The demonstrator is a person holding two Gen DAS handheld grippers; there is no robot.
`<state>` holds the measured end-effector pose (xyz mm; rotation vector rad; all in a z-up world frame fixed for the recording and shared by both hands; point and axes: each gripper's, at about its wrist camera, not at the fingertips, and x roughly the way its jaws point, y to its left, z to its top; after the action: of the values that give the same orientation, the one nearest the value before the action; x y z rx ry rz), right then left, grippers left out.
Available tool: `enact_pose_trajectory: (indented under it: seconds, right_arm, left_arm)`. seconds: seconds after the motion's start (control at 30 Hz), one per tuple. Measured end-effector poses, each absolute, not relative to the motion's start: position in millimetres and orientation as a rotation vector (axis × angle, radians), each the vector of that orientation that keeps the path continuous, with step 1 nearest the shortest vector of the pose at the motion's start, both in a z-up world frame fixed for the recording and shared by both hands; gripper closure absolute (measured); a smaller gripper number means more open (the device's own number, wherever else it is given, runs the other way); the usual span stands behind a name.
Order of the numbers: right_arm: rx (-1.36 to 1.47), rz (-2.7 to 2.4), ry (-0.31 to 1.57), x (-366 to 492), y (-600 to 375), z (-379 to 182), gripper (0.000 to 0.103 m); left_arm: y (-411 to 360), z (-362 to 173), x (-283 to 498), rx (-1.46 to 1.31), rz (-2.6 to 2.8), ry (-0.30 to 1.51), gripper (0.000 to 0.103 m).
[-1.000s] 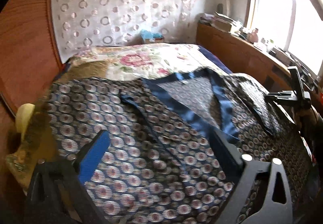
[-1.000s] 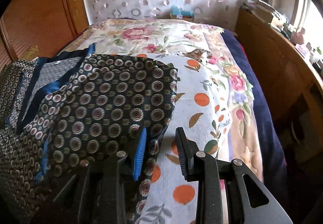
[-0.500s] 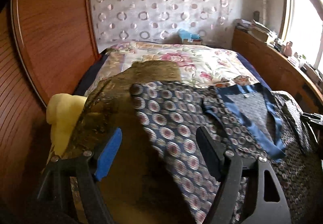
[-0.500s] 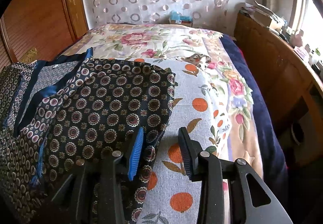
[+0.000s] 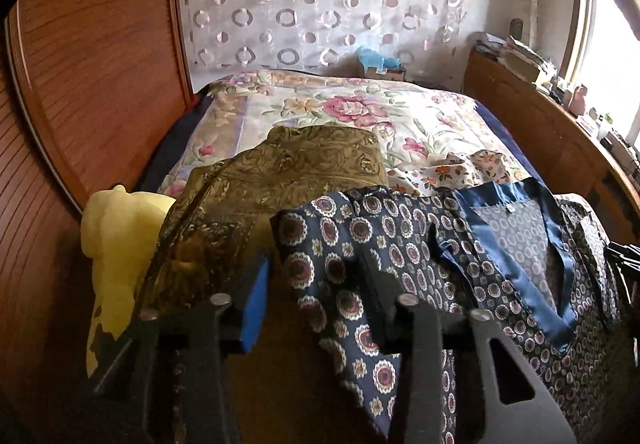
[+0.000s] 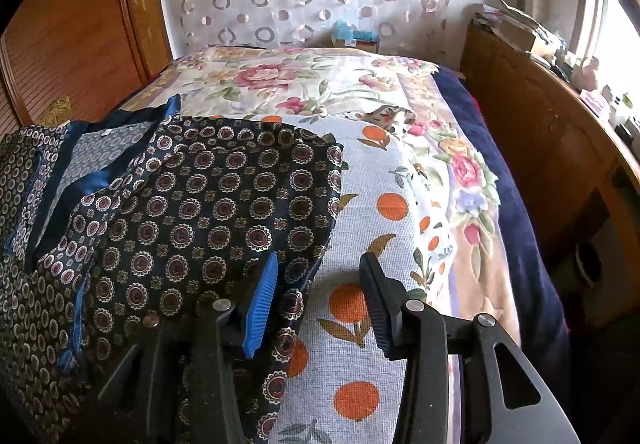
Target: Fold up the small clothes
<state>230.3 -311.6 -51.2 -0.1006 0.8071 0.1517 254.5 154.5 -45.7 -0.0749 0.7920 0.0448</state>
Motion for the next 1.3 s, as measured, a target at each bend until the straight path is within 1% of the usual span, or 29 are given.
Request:
enact_pose_trajectory:
  seconds: [0.03, 0.1, 0.17, 0.47, 0.57, 0.67, 0.9, 0.93, 0.97, 1.0, 1.03, 1.07, 1.13, 1.3]
  right_arm:
    - [-0.1, 0.151, 0.807, 230, -312, -51, 0.058]
    - [-0.101, 0.151, 0.807, 230, -311, -51, 0.058]
    - [-0.101, 0.152, 0.807, 230, -312, -51, 0.058]
    - [-0.099, 0.154, 0.802, 231, -312, -51, 0.057]
    - [-0.097, 0.155, 0.802, 231, -312, -51, 0.056]
    - [-0.073, 0.176, 0.812, 236, -315, -50, 0.053]
    - [-0.079, 0.196, 0.855, 277, -314, -45, 0.053]
    - [-0.079, 0.198, 0.858, 282, -313, -44, 0.055]
    - [-0.086, 0.199, 0.861, 286, -311, -44, 0.062]
    - [-0.094, 0.2, 0.862, 288, -309, -44, 0.075]
    - [-0.09, 0.221, 0.868, 288, -307, -44, 0.084]
    - [-0.063, 0.256, 0.88, 288, -306, -43, 0.098]
    - [-0.034, 0.295, 0.861, 279, -303, -38, 0.099]
    - [-0.032, 0.331, 0.716, 227, -297, -10, 0.1]
  left_arm:
    - [154, -47, 256, -0.078, 0.037, 0.798, 0.085]
    - [153, -47, 255, -0.081, 0.02, 0.799, 0.096]
    - [148, -43, 250, -0.084, -0.003, 0.778, 0.099]
    - [97, -19, 211, -0.046, -0.154, 0.697, 0.101]
    - [83, -18, 202, -0.036, -0.187, 0.689, 0.101]
    - [75, -22, 196, -0.032, -0.206, 0.692, 0.101]
    - [71, -26, 181, -0.051, -0.211, 0.697, 0.101]
    - [70, -26, 178, -0.049, -0.21, 0.698, 0.101]
    - [69, -26, 175, -0.049, -0.209, 0.698, 0.101]
    - [69, -26, 173, -0.048, -0.208, 0.697, 0.101]
    - [70, -25, 168, -0.049, -0.208, 0.694, 0.101]
    - [70, -25, 166, -0.052, -0.21, 0.691, 0.101]
    - [73, -22, 157, -0.06, -0.208, 0.678, 0.101]
    - [83, -14, 134, -0.076, -0.191, 0.644, 0.101]
